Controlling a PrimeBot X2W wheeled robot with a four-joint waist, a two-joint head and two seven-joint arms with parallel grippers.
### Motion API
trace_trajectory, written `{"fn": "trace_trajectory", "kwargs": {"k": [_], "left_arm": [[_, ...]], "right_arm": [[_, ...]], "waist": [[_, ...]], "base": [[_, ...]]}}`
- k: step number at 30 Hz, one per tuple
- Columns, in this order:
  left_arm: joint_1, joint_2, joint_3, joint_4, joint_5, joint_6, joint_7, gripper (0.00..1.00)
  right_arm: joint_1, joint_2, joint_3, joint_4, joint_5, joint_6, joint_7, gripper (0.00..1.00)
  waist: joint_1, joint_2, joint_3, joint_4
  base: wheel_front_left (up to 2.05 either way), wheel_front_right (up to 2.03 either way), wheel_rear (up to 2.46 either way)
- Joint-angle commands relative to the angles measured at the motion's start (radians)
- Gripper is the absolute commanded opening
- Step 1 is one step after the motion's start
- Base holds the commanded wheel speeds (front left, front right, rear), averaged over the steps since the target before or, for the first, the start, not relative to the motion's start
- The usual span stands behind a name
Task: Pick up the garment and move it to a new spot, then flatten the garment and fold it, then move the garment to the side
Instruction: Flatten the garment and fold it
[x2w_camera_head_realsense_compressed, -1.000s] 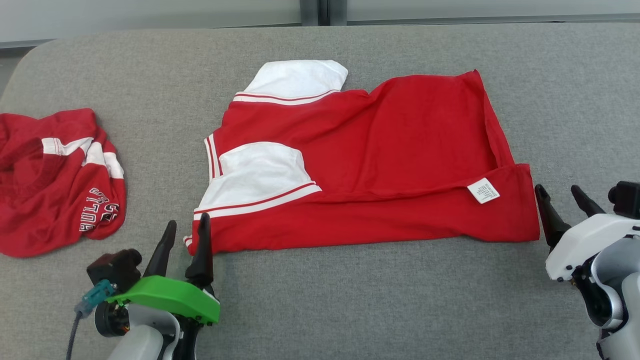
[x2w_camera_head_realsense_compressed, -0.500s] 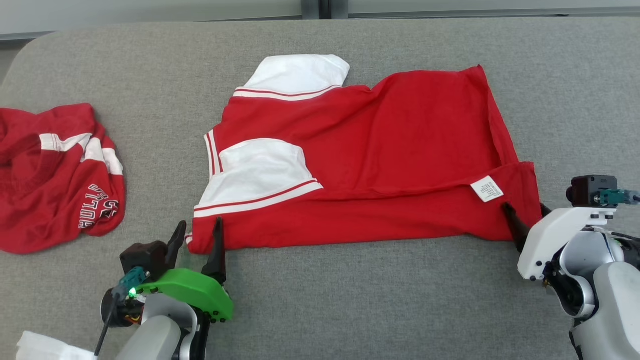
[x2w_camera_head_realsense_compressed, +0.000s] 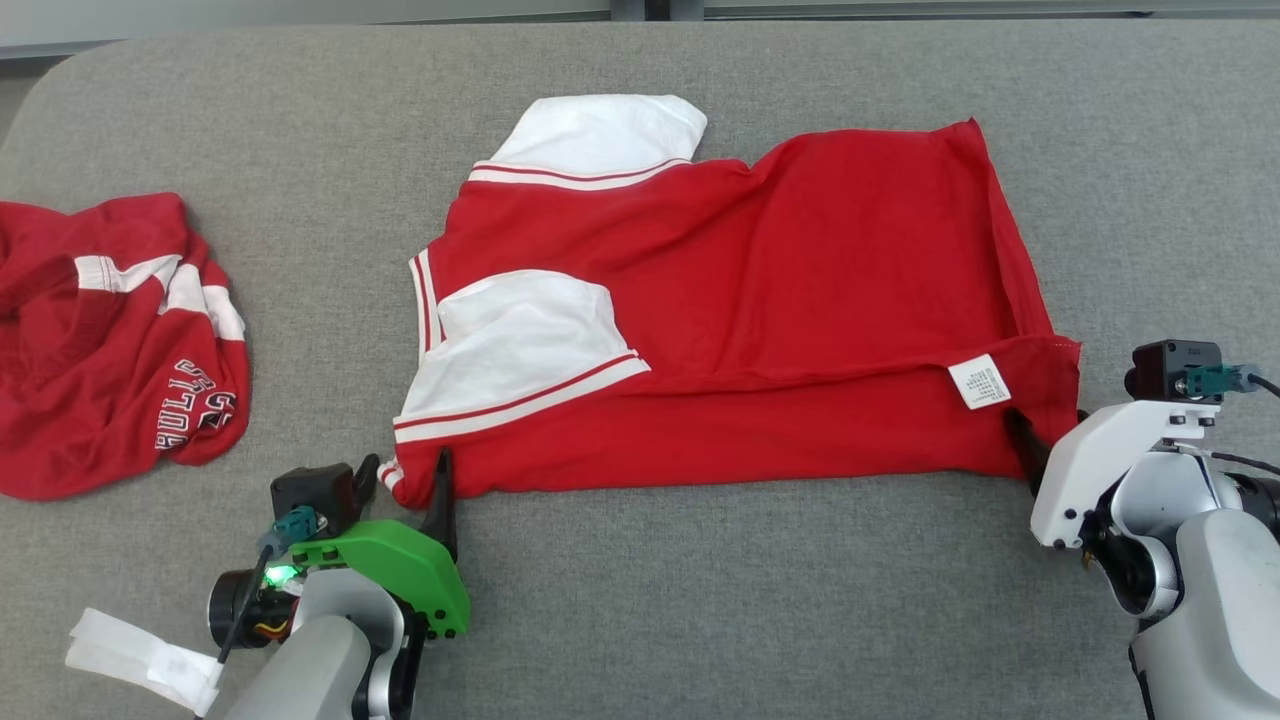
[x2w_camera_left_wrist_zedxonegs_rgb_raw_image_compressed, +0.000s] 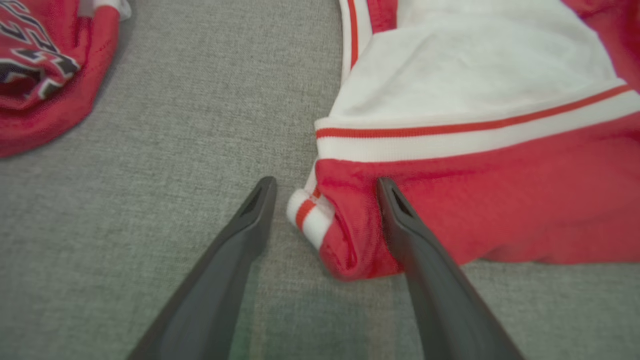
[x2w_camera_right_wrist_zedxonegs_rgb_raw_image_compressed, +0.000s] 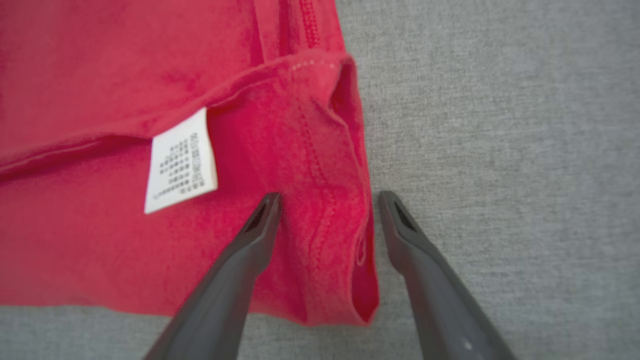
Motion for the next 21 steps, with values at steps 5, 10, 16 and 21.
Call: {"fn": "trace_trajectory", "kwargs": {"k": [5, 10, 16, 21], "left_arm": [[0.005, -0.024, -0.037, 0.046, -0.020, -0.052, 0.039, 0.00], [0.009, -0.029, -0.038, 0.051, -0.027, -0.076, 0.008, 0.00], [0.037, -0.006, -0.023, 0.025, -0.036, -0.077, -0.022, 0.00], [0.090, 0.032, -0.009, -0.048, -0.051, -0.058, -0.019, 0.00]], "right_arm": [[0.021, 0.022, 0.032, 0.033, 0.020, -0.001, 0.022, 0.00], [0.061, 0.012, 0.019, -0.021, 0.043, -0.001, -0.042, 0.00], [0.146, 0.024, 0.009, -0.117, 0.075, -0.002, -0.075, 0.00], [0.214, 0.035, -0.001, -0.189, 0.090, -0.002, -0.072, 0.00]], "waist": [[0.0000, 0.0000, -0.009, -0.001], [0.0000, 0.0000, -0.038, 0.001], [0.0000, 0.0000, -0.085, -0.011], [0.0000, 0.0000, -0.118, -0.023]], "base": [[0.00, 0.00, 0.00], [0.00, 0.00, 0.00], [0.00, 0.00, 0.00], [0.00, 0.00, 0.00]]}}
